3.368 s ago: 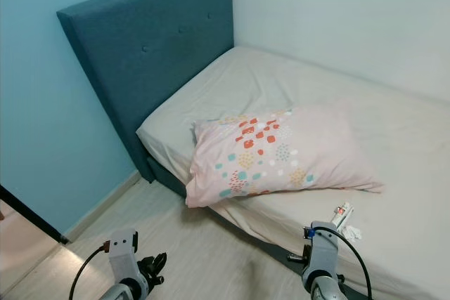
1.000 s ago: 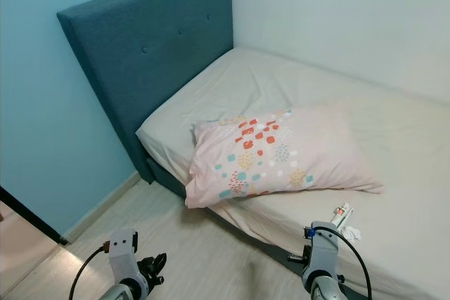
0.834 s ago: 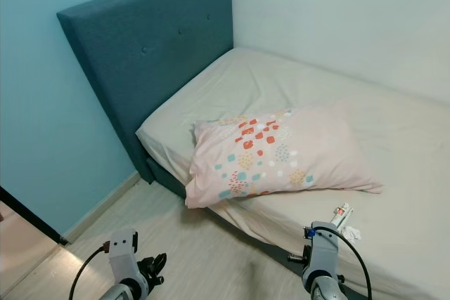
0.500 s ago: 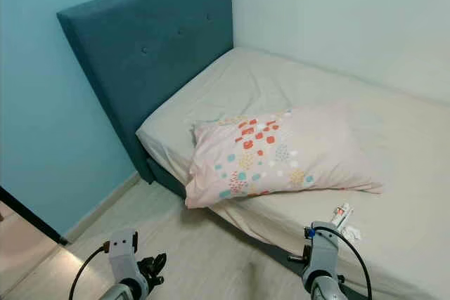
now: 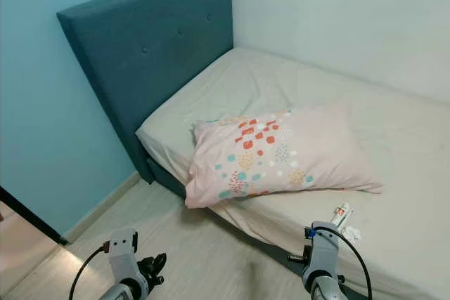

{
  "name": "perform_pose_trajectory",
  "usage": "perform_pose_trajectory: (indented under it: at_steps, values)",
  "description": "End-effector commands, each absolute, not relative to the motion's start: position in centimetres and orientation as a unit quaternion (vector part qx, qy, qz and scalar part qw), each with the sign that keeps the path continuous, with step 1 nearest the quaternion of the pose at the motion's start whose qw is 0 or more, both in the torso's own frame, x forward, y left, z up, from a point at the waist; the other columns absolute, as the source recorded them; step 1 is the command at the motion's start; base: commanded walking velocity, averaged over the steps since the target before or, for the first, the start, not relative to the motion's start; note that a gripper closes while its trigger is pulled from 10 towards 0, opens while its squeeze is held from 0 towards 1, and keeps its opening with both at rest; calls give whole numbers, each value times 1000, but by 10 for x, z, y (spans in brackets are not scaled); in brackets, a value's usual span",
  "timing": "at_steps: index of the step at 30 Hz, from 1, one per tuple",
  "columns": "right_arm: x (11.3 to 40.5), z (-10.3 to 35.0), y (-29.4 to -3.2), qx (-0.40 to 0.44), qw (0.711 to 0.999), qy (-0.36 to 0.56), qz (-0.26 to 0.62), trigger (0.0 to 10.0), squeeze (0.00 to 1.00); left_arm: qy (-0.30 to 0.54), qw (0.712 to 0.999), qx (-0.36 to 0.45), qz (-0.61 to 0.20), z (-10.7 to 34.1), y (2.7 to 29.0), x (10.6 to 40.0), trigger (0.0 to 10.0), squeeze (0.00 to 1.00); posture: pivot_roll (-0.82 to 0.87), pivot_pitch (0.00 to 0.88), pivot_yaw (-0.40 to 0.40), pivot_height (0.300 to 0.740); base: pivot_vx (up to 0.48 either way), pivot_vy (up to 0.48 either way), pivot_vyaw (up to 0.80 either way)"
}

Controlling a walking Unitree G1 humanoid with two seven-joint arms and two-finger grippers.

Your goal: Clean up the room

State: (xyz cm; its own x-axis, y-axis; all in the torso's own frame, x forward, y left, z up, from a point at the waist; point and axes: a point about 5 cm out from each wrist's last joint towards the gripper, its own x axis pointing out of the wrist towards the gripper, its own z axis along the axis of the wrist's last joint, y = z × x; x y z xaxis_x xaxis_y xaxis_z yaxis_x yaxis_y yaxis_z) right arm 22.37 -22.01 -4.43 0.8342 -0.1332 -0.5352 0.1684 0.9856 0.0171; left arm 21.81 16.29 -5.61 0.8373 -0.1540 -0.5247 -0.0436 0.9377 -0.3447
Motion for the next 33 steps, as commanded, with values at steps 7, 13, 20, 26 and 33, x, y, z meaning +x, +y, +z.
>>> perform_pose_trajectory:
  at_steps: [7,13,20,26,33]
  values:
    - [220,-48,-219,44,953,287,-85,10000,0,296,939,-172,-26,-59,165,215,10000,0,-167,70,21,740,0,0,0]
    - [220,-48,-219,45,953,287,-85,10000,0,296,939,-172,-25,-59,165,214,10000,0,-166,72,21,740,0,0,0]
    - [220,-48,-219,44,953,288,-85,10000,0,297,939,-172,-25,-59,165,214,10000,0,-167,71,20,740,0,0,0]
    - [220,-48,-220,44,953,288,-84,10000,0,297,939,-172,-25,-60,165,214,10000,0,-166,71,19,740,0,0,0]
    - [218,-49,-220,43,952,290,-85,10000,0,299,938,-173,-25,-61,164,212,10000,0,-168,46,6,740,0,0,0]
